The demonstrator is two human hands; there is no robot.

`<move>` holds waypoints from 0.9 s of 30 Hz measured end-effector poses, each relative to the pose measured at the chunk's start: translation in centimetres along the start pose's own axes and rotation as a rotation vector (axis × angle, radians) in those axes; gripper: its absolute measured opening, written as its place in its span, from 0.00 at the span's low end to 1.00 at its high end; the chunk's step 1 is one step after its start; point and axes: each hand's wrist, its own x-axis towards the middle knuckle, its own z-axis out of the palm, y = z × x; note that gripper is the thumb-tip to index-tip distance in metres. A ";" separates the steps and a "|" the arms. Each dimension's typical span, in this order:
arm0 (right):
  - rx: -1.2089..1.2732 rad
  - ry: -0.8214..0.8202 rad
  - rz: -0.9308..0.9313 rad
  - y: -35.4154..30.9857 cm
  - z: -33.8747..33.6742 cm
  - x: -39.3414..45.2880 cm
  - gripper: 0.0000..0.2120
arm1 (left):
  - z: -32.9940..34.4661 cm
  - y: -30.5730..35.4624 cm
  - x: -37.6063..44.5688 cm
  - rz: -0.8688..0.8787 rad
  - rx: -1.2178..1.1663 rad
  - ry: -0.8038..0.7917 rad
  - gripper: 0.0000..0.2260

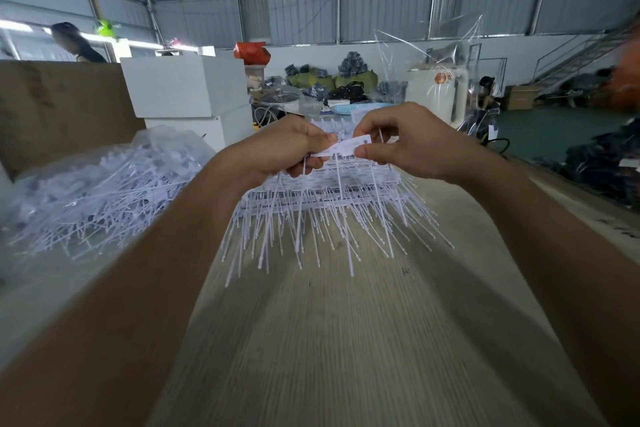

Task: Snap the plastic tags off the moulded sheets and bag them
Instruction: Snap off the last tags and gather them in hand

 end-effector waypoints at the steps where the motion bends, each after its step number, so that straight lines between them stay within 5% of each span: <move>1: -0.046 0.021 -0.017 -0.1 0.0 0.1 0.07 | 0.0 0.0 0.0 -0.010 -0.024 0.003 0.15; 7: -0.204 0.072 -0.119 -0.7 0.4 0.3 0.09 | 0.0 -0.3 0.2 -0.034 -0.068 -0.024 0.27; 14: -0.374 0.090 -0.238 -1.3 0.7 0.4 0.08 | -0.5 -1.2 1.0 -0.090 -0.144 -0.045 0.21; 17: -0.393 0.130 -0.280 -1.5 0.6 0.4 0.04 | -0.4 -1.2 1.0 -0.099 -0.188 -0.104 0.27; 22: -0.338 0.195 -0.139 -0.8 0.6 0.4 0.05 | -0.5 -0.3 0.1 0.006 -0.128 -0.097 0.22; 27: -0.134 0.475 0.156 0.9 -1.8 0.2 0.05 | 0.7 1.6 -1.1 0.171 0.156 -0.278 0.20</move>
